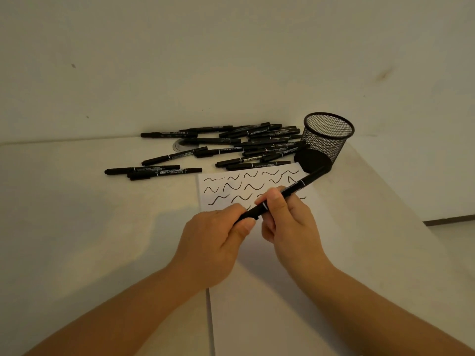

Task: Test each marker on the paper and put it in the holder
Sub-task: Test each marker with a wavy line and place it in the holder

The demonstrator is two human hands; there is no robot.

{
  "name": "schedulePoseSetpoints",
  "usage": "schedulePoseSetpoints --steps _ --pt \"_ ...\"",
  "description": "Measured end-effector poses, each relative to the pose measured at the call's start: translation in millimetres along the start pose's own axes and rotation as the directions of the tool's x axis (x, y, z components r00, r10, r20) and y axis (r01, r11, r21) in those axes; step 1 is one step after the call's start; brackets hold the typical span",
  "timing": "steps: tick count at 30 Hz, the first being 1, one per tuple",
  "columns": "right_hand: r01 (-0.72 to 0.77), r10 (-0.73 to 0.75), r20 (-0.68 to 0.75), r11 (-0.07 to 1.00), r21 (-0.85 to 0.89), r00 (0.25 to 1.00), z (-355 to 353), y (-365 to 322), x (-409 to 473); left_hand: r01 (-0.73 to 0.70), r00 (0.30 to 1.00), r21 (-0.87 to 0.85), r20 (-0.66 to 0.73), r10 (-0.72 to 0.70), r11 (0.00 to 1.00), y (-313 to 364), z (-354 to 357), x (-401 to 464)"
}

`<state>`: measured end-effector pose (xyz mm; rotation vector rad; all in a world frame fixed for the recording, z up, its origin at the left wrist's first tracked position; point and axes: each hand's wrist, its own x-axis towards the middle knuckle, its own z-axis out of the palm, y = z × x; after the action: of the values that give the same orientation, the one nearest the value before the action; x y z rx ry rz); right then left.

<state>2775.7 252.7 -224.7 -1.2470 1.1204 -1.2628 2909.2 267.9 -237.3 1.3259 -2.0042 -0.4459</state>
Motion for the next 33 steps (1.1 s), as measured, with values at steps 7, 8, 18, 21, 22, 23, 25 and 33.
schedulePoseSetpoints --steps 7,8,18,21,22,23,25,33 --pt "0.029 -0.006 -0.265 0.996 0.083 0.964 -61.7 -16.9 28.4 0.069 0.981 -0.400 -0.142 -0.136 0.914 -20.9 -14.0 1.7" --pt "0.022 -0.027 -0.221 0.999 -0.028 0.975 -65.5 -15.3 27.5 0.048 0.979 -0.356 -0.170 -0.115 0.933 -21.6 -13.8 4.8" --pt "0.010 -0.009 0.008 0.979 -0.205 1.000 -50.5 15.9 25.8 0.190 0.978 -0.092 0.109 -0.179 0.978 -34.6 -10.1 -2.4" --pt "0.007 -0.017 -0.043 0.971 -0.241 0.999 -57.7 21.4 28.7 0.219 0.970 -0.094 0.132 -0.206 0.971 -32.0 -11.2 -0.6" --pt "0.014 -0.020 -0.020 0.964 -0.264 1.000 -57.9 22.2 28.7 0.223 0.969 -0.087 0.132 -0.211 0.971 -31.7 -11.1 0.0" --pt "0.029 -0.025 0.015 0.960 -0.277 1.000 -56.6 23.0 28.3 0.225 0.969 -0.085 0.128 -0.213 0.971 -32.0 -10.9 0.5" --pt "0.055 -0.033 0.081 0.957 -0.287 0.996 -53.3 23.7 26.7 0.221 0.970 -0.091 0.121 -0.210 0.971 -33.4 -10.7 0.9" --pt "0.065 -0.100 -0.071 0.922 -0.382 0.992 -61.0 24.6 28.0 0.202 0.976 -0.130 0.105 -0.189 0.971 -37.7 -9.8 -0.6"
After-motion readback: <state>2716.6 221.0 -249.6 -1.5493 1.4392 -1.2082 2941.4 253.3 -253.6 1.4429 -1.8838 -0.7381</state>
